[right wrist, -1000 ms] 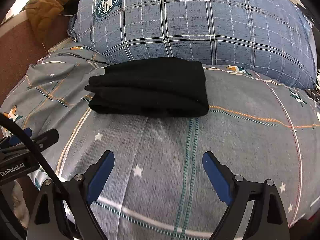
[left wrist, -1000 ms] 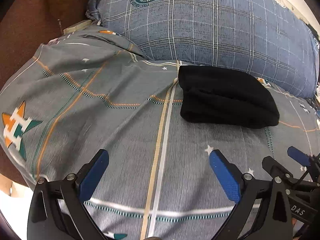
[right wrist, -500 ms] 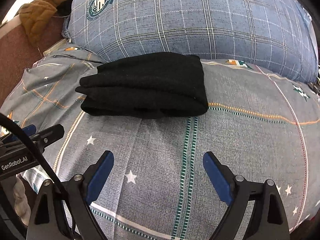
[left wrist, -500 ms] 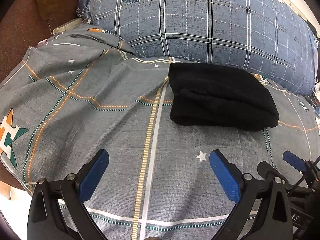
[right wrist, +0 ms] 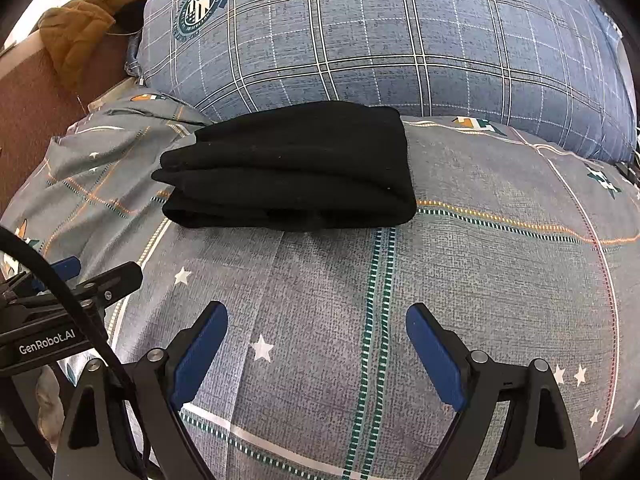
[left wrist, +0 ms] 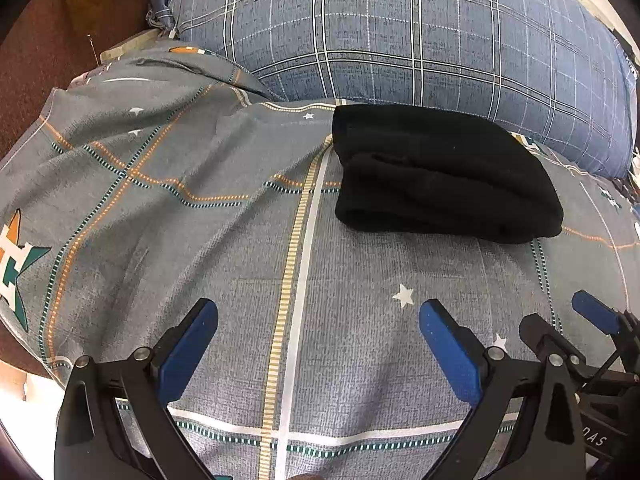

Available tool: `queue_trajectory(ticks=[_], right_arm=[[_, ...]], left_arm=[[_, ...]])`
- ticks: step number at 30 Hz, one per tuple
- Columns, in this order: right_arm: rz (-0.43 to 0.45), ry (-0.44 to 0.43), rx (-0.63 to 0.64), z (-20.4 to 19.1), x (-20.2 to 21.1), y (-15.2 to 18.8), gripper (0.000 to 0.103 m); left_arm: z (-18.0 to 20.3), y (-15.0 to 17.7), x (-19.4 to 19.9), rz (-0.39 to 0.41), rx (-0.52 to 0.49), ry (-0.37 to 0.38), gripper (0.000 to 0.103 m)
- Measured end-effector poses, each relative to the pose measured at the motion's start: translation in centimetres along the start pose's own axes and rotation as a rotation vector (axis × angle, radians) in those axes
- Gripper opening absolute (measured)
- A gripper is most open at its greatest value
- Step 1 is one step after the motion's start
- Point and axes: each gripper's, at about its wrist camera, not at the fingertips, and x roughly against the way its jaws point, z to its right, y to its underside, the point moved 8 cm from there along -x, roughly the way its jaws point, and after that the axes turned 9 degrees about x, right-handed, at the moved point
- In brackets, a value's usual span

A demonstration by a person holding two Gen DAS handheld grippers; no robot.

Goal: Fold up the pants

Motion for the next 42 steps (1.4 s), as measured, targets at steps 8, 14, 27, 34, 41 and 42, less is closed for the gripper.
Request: queue_trajectory(ticks=[8, 14, 27, 34, 41, 42], right_arm=[[0.000, 0.008, 0.025, -0.6, -0.1, -0.1, 0.094], [0.000, 0.008, 0.046, -0.9, -0.2, -0.5, 0.094], [0.001, -0.001, 0.079, -1.7, -0.6, -0.8, 0.094], [0.004, -0.007, 0.090, -1.9, -0.6, -1.0, 0.094], [0.003, -0.008, 0.093, -2.1, -0.6, -1.0, 0.094], [0.001, -0.007, 0.094, -2.2, -0.6, -1.0, 0.094]], left_arm=[[-0.6, 0.1, -0.7, -0.024, 0.027, 0.006, 0.101], [-0.7, 0.0, -1.0, -0.025, 0.033, 0.007, 0.101], [-1.2, -0.5, -1.2, -0.024, 0.053, 0.017, 0.101], [-1.3, -0.6, -1.4, -0.026, 0.056, 0.013, 0.100], [-1.5, -0.6, -1.3, -0.017, 0.059, 0.007, 0.100], [-1.6, -0.6, -1.3, -0.017, 0.062, 0.005, 0.101]])
